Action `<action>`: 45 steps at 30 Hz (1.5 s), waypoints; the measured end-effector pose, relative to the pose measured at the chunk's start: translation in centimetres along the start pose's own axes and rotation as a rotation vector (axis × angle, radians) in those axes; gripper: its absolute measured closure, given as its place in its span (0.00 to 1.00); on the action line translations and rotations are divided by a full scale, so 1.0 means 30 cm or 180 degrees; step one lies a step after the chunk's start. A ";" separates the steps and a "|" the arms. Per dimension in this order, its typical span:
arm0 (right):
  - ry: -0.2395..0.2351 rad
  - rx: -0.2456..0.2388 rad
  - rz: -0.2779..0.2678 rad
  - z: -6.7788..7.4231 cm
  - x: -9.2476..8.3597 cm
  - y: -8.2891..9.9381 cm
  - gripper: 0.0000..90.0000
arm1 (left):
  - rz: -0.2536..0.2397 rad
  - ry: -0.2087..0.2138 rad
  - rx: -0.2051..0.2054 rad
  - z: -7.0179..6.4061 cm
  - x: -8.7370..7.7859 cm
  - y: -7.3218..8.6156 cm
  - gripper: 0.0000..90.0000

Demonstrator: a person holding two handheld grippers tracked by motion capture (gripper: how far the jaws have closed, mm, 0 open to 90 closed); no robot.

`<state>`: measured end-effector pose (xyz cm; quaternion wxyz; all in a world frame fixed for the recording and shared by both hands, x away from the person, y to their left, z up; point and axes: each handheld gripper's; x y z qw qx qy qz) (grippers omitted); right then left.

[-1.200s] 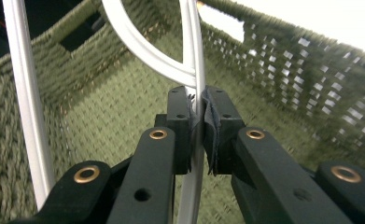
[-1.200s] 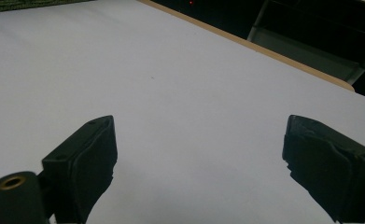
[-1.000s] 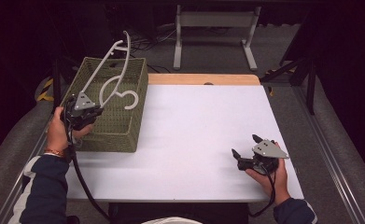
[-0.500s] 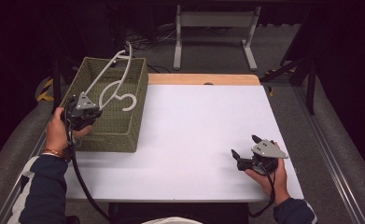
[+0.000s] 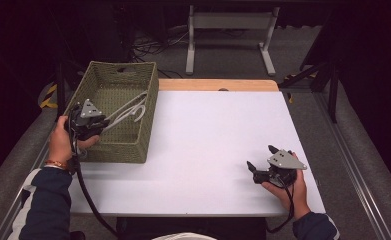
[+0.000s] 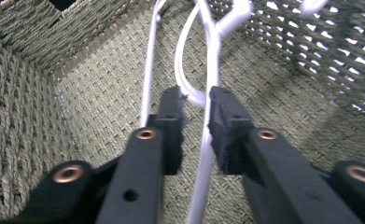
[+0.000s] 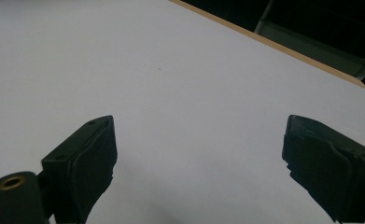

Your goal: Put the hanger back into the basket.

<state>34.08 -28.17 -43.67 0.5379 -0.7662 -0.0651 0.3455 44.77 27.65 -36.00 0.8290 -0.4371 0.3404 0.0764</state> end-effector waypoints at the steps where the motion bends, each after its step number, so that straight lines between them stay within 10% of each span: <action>1: 0.0001 0.0000 -0.0004 0.001 0.000 0.000 0.12 | -0.0014 -0.0030 -0.0008 0.000 -0.001 -0.001 0.78; 13: -0.0009 -0.0010 0.0004 0.002 0.003 0.000 0.12 | -0.0273 -0.0075 -0.0174 -0.020 -0.020 -0.014 0.54; 31: -0.0015 -0.0016 -0.0006 0.003 0.002 0.000 0.12 | -0.1287 0.0145 -0.0663 -0.064 -0.112 -0.023 0.10; 45: -0.0029 -0.0030 0.0021 0.007 0.010 -0.001 0.12 | -0.1675 0.0352 -0.0553 -0.149 -0.176 -0.027 0.06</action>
Point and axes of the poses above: each handheld gripper's, and its own axes: x roughly forward along the jaws, y roughly out of its underside, z roughly to its left, and after that the axes turned 8 degrees about -y, right-handed
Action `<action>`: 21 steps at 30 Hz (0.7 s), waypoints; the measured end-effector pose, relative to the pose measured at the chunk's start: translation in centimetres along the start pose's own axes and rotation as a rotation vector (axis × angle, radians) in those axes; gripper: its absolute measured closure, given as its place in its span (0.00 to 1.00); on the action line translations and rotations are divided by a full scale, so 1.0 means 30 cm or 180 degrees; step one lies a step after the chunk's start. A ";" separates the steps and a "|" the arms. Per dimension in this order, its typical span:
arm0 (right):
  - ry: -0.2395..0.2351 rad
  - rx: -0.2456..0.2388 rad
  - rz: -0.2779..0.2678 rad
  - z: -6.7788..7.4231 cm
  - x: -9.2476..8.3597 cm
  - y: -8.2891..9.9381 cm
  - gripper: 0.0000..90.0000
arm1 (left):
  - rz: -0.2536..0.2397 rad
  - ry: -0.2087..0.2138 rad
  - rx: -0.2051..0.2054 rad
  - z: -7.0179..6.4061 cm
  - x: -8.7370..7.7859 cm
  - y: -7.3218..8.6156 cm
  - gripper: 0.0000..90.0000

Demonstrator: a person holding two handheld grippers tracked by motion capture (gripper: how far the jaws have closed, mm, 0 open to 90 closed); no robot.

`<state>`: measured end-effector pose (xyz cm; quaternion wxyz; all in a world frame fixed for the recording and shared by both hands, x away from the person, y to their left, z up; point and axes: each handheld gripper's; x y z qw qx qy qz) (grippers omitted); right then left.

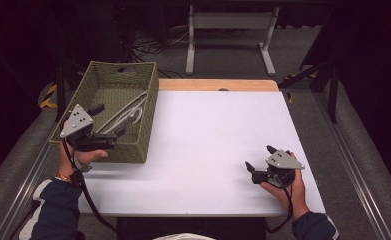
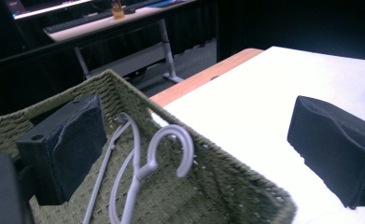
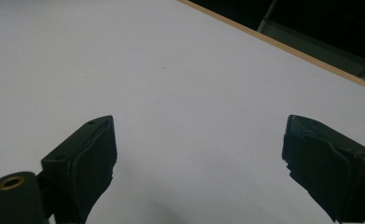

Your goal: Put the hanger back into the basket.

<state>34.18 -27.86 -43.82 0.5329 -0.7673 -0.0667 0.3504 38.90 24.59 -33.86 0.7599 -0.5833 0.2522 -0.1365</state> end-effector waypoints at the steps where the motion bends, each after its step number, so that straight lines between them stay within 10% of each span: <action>1: 0.0000 0.0000 0.0000 0.000 0.000 0.000 0.12 | 0.0000 0.0000 0.0000 0.000 0.000 0.000 0.06; 21: -0.0021 -0.0011 -0.0022 0.002 0.000 -0.004 0.12 | -0.0105 0.0338 0.0390 -0.214 0.009 -0.024 0.05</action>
Point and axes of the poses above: each handheld gripper's, and its own axes: x roughly forward along the jaws, y roughly out of its underside, z roughly to its left, and after that the axes turned 8 degrees about -y, right-handed
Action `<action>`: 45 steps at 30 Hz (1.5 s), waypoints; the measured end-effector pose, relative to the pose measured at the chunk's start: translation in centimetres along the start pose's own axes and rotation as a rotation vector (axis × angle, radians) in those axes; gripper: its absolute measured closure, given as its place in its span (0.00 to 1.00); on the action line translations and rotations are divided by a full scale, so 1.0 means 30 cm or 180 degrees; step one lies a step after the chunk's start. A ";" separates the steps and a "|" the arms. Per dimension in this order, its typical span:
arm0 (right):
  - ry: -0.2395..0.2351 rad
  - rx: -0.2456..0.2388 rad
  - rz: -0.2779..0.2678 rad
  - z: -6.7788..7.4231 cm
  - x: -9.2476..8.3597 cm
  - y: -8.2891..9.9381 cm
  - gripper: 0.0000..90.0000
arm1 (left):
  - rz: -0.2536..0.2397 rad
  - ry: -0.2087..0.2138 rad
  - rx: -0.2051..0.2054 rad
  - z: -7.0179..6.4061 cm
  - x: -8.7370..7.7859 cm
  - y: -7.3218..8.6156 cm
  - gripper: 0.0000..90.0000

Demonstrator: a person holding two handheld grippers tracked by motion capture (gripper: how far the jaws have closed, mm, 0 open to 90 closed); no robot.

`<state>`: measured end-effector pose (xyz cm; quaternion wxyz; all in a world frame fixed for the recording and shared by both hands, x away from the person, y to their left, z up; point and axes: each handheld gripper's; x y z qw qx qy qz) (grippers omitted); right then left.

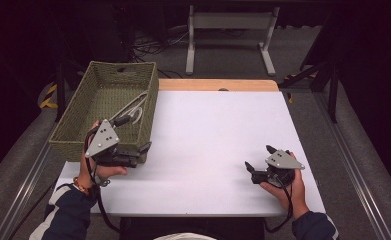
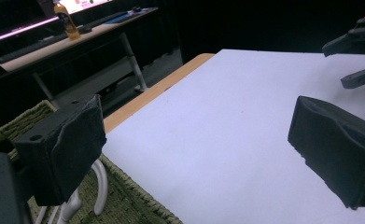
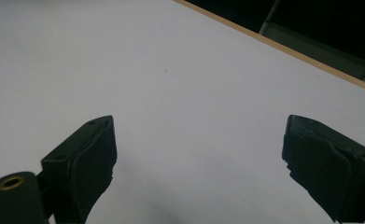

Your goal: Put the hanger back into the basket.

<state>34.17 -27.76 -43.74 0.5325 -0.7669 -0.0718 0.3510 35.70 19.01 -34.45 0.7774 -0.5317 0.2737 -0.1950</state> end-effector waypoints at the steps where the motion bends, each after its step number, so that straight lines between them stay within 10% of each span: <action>1: -0.0003 0.0002 -0.0003 0.001 -0.001 0.000 0.12 | 0.0002 -0.0012 0.0009 -0.008 0.001 0.002 0.05; 21: -0.0057 -0.0057 -0.0087 0.027 -0.015 -0.007 0.12 | 0.0111 0.0186 0.0197 -0.125 0.012 0.098 0.09; 41: -0.0153 -0.0139 -0.0068 0.060 -0.014 -0.006 0.11 | 0.0514 0.0215 0.0114 -0.159 0.015 0.286 0.07; 45: -0.0171 -0.0138 -0.0058 0.064 -0.009 -0.007 0.11 | 0.0516 0.0220 -0.0062 -0.143 -0.005 0.306 0.06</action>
Point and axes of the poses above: each handheld gripper's, and its own axes: x roughly forward along the jaws, y roughly out of its underside, z roughly to its left, and after that the axes turned 8 degrees about -y, right-handed
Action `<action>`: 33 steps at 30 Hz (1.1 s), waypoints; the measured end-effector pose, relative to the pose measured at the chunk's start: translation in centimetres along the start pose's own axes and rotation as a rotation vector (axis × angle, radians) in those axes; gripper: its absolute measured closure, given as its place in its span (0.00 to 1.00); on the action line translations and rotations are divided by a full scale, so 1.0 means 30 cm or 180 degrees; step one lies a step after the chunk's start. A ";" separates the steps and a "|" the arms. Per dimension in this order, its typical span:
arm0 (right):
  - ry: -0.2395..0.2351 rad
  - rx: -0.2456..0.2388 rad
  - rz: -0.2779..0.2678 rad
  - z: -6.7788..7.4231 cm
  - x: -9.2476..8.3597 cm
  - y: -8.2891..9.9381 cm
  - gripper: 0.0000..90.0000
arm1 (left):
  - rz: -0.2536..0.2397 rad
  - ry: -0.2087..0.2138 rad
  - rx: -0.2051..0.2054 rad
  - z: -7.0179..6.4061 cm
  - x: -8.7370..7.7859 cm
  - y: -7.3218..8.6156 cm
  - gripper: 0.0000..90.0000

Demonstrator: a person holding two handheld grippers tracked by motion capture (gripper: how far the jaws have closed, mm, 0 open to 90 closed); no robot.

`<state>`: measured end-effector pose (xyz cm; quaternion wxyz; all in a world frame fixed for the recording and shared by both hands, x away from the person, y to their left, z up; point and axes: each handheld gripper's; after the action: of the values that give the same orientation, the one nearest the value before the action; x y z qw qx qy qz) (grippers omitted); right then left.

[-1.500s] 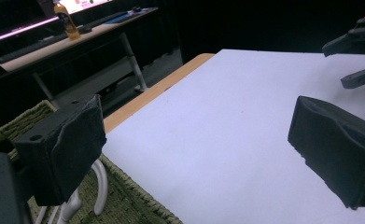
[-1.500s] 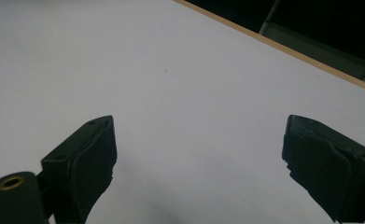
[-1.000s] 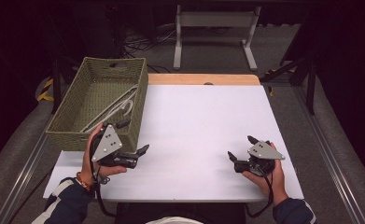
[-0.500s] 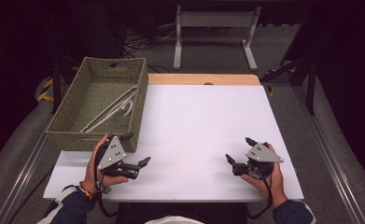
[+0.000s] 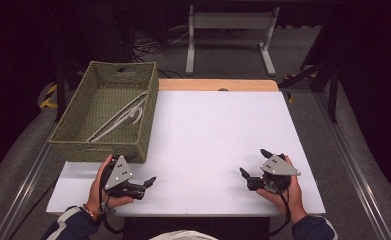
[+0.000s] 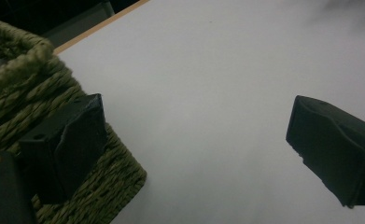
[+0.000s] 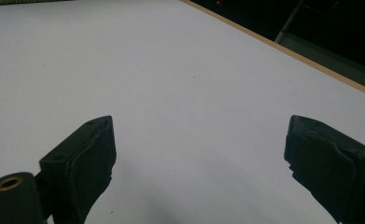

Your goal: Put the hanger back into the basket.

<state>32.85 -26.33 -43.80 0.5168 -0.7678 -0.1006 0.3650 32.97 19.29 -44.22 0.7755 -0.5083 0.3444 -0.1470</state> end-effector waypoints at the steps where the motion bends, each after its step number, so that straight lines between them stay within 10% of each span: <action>1: -0.0007 0.0006 -0.0001 0.000 0.001 -0.001 0.10 | 0.0006 0.0018 -0.0052 0.004 -0.006 0.010 0.06; 33: 0.0028 -0.0006 -0.0078 0.002 -0.015 -0.010 0.10 | -0.0026 -0.0033 -0.0079 0.000 -0.014 0.021 0.05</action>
<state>32.54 -26.40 -43.35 0.5210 -0.7686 -0.1080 0.3552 32.60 19.81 -44.62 0.7704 -0.5200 0.3401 -0.1431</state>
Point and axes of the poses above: each handheld gripper's, and its own axes: x roughly forward along the jaws, y roughly out of its underside, z roughly to its left, and after that the axes turned 8 degrees about -y, right-handed
